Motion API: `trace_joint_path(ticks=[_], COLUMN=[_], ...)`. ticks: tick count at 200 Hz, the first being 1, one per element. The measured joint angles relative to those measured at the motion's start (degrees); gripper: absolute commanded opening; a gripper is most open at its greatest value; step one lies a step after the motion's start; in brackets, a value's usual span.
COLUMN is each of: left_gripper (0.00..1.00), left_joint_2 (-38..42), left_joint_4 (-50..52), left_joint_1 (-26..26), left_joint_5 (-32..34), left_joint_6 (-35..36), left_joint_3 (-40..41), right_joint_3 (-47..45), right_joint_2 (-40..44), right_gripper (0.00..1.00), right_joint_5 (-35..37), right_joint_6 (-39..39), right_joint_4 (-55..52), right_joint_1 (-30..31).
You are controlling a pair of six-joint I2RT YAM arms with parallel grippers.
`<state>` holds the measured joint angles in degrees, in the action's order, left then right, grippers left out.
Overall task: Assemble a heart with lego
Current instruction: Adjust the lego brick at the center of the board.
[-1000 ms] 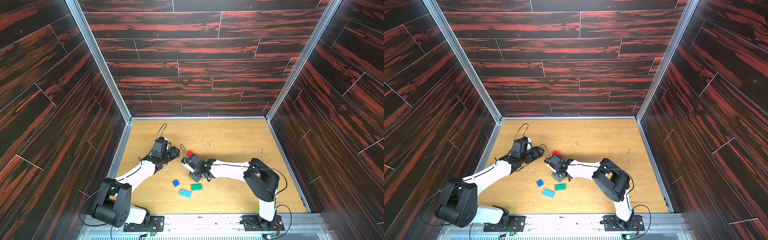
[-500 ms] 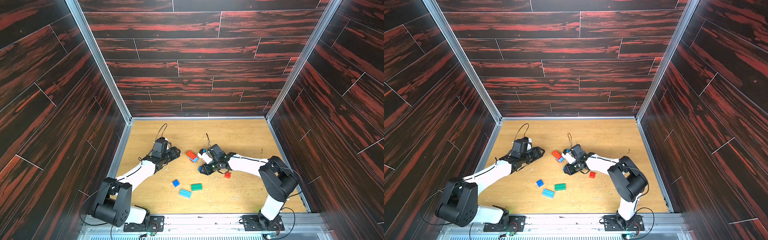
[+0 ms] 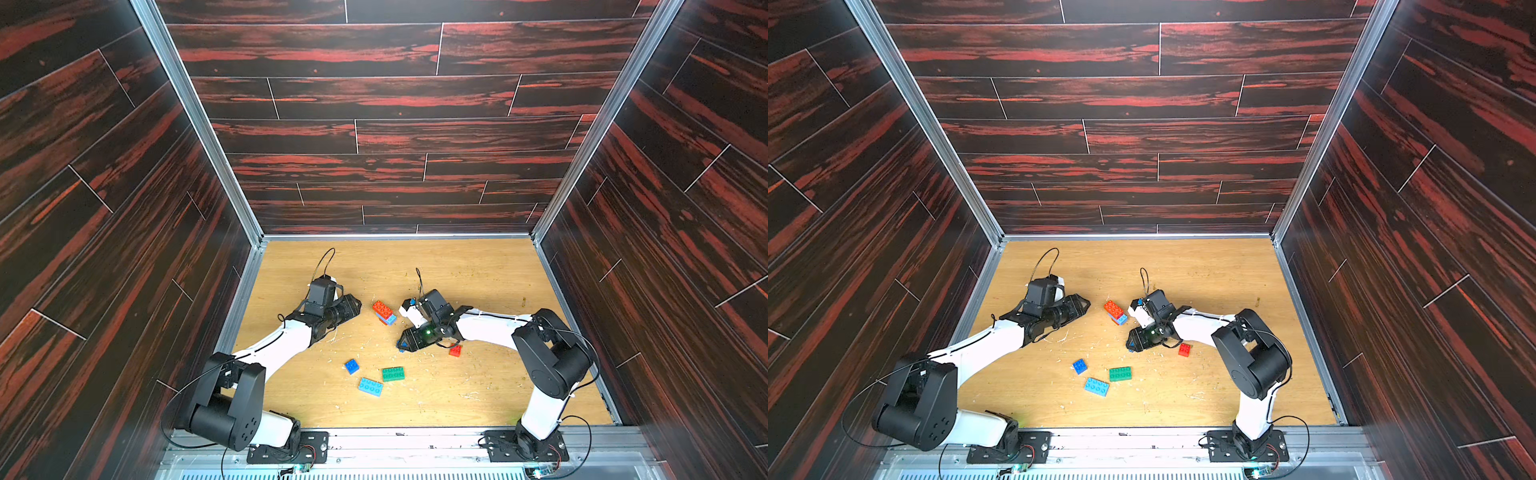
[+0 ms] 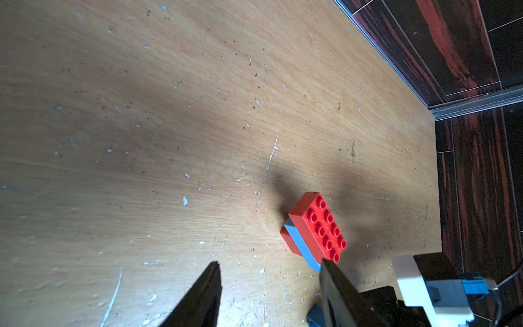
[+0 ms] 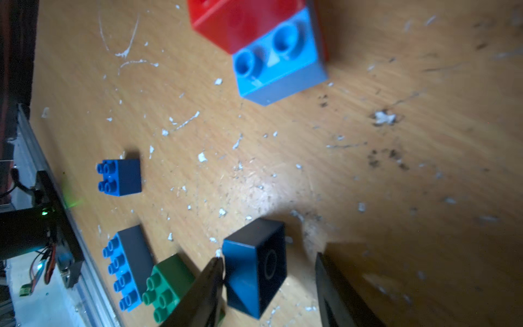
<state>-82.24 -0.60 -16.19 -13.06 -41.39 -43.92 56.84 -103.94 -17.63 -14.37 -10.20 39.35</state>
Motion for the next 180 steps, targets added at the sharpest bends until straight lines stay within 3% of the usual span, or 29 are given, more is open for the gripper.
trace_joint_path(ticks=[14, 41, 98, 146, 180], left_gripper=[0.60, 0.60, 0.60, 0.60, 0.60], left_joint_2=[-0.2, -0.2, -0.7, -0.8, -0.8], left_joint_4=[0.0, 0.0, 0.0, 0.0, 0.0], left_joint_1=[0.0, 0.0, 0.0, 0.0, 0.0], left_joint_5=[0.0, 0.0, -0.3, -0.4, -0.5], left_joint_6=[0.0, 0.0, 0.2, 0.3, 0.4], left_joint_3=[0.0, 0.0, 0.0, 0.0, 0.0], right_joint_3=[0.0, 0.0, -0.6, -3.3, -3.9], right_joint_2=[0.0, 0.1, 1.3, 1.3, 1.3], right_gripper=[0.50, 0.48, 0.26, 0.22, 0.22], right_joint_5=[0.5, 0.7, -2.0, -9.0, -9.4], right_joint_6=[-0.2, -0.2, -1.0, -3.1, -3.4], right_joint_4=[0.0, 0.1, 2.0, 6.0, 6.3], right_joint_1=[-0.4, -0.9, -4.5, -6.4, -8.0])
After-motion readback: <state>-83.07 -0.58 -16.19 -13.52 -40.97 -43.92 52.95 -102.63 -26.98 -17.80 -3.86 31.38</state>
